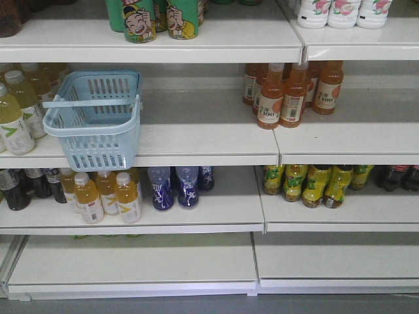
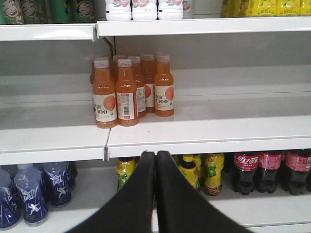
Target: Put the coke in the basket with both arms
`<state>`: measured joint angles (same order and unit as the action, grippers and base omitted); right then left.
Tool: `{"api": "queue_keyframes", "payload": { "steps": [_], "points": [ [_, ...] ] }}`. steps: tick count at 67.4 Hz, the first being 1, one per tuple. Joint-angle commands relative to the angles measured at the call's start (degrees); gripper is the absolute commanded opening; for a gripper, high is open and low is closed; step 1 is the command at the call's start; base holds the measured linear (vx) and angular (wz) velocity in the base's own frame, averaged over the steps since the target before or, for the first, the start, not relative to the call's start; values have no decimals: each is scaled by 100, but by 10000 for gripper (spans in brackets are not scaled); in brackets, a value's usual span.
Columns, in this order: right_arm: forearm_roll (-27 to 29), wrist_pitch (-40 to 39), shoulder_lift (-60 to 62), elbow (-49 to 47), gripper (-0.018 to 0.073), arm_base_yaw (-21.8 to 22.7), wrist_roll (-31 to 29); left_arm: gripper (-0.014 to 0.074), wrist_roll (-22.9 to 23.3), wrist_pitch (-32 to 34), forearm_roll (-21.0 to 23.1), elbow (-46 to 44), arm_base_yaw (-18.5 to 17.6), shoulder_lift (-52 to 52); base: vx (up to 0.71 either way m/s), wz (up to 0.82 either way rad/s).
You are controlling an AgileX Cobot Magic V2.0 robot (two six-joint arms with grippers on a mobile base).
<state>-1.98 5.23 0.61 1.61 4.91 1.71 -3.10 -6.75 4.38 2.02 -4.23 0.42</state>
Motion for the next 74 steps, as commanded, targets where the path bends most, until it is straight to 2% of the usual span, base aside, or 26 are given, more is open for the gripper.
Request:
{"api": "queue_keyframes", "payload": {
  "steps": [1, 74],
  "points": [
    [-45, -398, 74, 43, -10, 10, -27, -6, 2, 448, 40, -190, -23, 113, 4, 0],
    [-45, -405, 74, 43, -10, 10, -27, -6, 2, 448, 40, -190, -23, 113, 4, 0]
  ]
}}
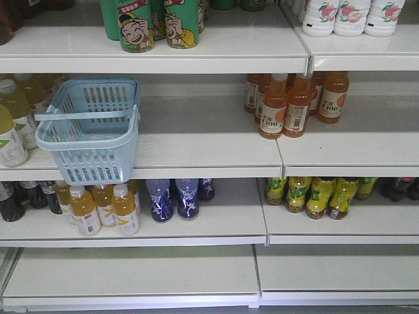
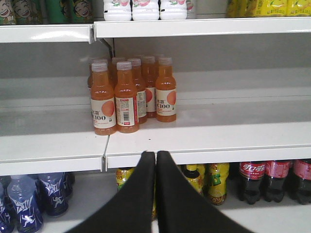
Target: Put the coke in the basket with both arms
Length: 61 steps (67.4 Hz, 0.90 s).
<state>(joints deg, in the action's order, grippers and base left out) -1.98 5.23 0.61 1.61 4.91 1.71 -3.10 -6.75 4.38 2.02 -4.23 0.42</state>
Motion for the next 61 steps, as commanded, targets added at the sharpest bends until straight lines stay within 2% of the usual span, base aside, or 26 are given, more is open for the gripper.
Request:
{"api": "queue_keyframes", "payload": {
  "steps": [1, 61],
  "points": [
    [-45, -405, 74, 43, -10, 10, -27, -6, 2, 448, 40, -190, -23, 113, 4, 0],
    [-45, -405, 74, 43, -10, 10, -27, -6, 2, 448, 40, -190, -23, 113, 1, 0]
  ]
}}
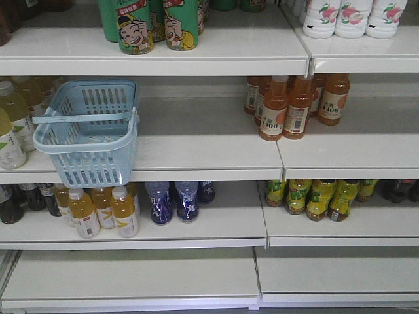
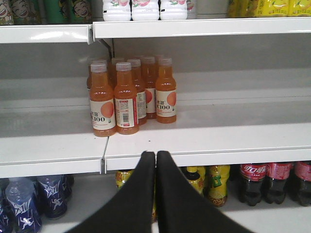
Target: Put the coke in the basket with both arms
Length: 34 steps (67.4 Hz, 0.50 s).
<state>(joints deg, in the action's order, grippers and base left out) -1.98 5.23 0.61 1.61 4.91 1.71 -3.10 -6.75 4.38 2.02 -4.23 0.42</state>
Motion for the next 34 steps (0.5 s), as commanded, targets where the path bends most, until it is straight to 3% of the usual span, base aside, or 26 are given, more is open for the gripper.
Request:
{"api": "queue_keyframes", "payload": {
  "steps": [1, 34],
  "points": [
    [-45, -405, 74, 43, -10, 10, -27, -6, 2, 448, 40, -190, -23, 113, 0, 0],
    [-45, -405, 74, 43, -10, 10, -27, -6, 2, 448, 40, -190, -23, 113, 0, 0]
  ]
}}
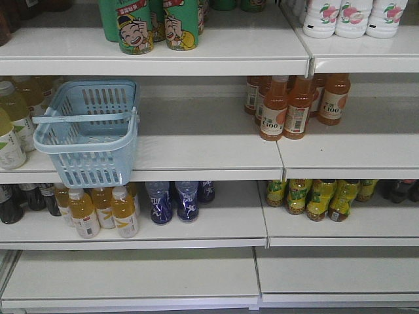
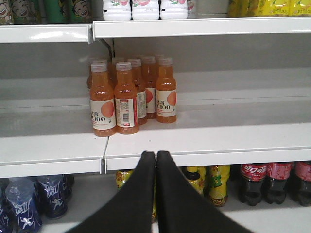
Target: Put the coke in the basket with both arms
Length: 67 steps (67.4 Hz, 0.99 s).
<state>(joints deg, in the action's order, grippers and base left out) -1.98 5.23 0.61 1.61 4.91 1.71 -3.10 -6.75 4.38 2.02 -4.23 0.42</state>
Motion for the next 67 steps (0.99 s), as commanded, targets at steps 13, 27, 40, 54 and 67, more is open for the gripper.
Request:
{"api": "queue_keyframes", "payload": {
  "steps": [13, 27, 40, 54, 67],
  "points": [
    [-45, -405, 74, 43, -10, 10, -27, -6, 2, 455, 40, -190, -23, 113, 0, 0],
    [-45, -399, 74, 43, -10, 10, -27, -6, 110, 809, 110, -190, -23, 113, 0, 0],
    [-45, -400, 74, 43, -10, 10, -27, -6, 423, 1255, 194, -620, -23, -247, 0, 0],
    [-45, -400, 74, 43, -10, 10, -27, -6, 410, 1128, 194, -1813, -23, -1919, 0, 0],
    [-45, -400, 74, 43, -10, 10, -27, -6, 417, 1056, 194, -3188, -23, -3806, 0, 0]
  ]
}}
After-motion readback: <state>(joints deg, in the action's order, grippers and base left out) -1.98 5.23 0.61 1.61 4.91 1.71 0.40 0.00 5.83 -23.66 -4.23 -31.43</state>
